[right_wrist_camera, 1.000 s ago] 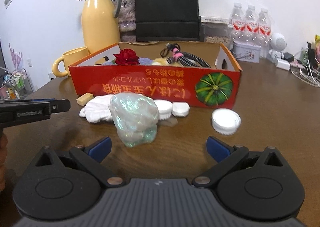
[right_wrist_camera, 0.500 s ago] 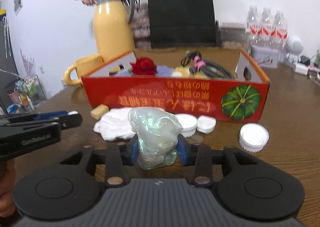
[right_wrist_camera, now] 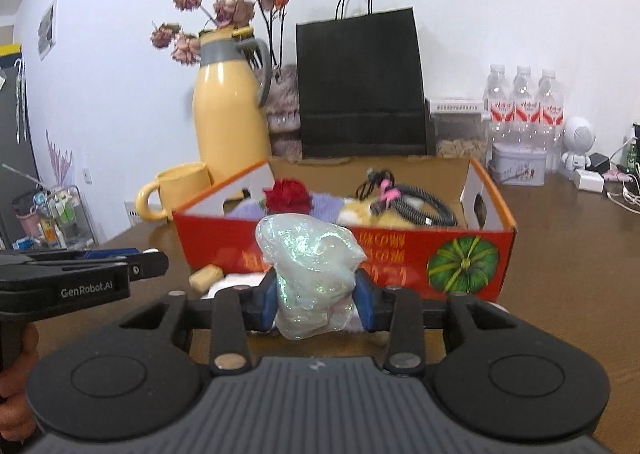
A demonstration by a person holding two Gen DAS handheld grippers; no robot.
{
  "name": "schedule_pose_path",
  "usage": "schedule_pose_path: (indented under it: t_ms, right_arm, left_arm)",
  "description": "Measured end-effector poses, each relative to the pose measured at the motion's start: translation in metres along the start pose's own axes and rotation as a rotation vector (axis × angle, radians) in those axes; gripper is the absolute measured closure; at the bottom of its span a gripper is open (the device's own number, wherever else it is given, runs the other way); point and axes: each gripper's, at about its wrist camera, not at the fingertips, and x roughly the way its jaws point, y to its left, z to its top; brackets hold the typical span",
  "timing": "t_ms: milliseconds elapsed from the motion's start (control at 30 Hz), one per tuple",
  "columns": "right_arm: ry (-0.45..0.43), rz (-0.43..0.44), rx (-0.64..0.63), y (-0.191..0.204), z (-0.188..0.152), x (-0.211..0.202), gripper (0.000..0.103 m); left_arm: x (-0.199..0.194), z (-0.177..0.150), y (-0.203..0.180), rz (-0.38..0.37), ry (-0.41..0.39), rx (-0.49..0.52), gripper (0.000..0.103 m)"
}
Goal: Organize objects
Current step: 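Carry the lid with the left tool while the right tool carries the plastic bag into the box, then open both tools in the box and withdraw them over the table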
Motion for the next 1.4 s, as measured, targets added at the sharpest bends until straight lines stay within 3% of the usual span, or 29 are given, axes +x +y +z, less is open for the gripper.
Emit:
schedule_pose_path:
  t_ms: [267, 667, 1067, 1400]
  right_arm:
    - [-0.068, -0.036, -0.005, -0.014, 0.032, 0.009, 0.064]
    - [-0.098, -0.031, -0.021, -0.013, 0.065, 0.056, 0.064]
    - [-0.063, -0.019, -0.008, -0.017, 0.077, 0.125, 0.064]
    - [-0.016, -0.014, -0.024, -0.021, 0.083, 0.159, 0.062]
  left_arm:
    - [0.011, 0.035, -0.015, -0.001, -0.054, 0.01, 0.076]
    - [0.064, 0.077, -0.022, 0.025, -0.08, -0.02, 0.076]
    - [0.123, 0.098, -0.01, 0.044, -0.067, -0.054, 0.076]
    - [0.153, 0.108, -0.01, 0.031, -0.067, -0.013, 0.076]
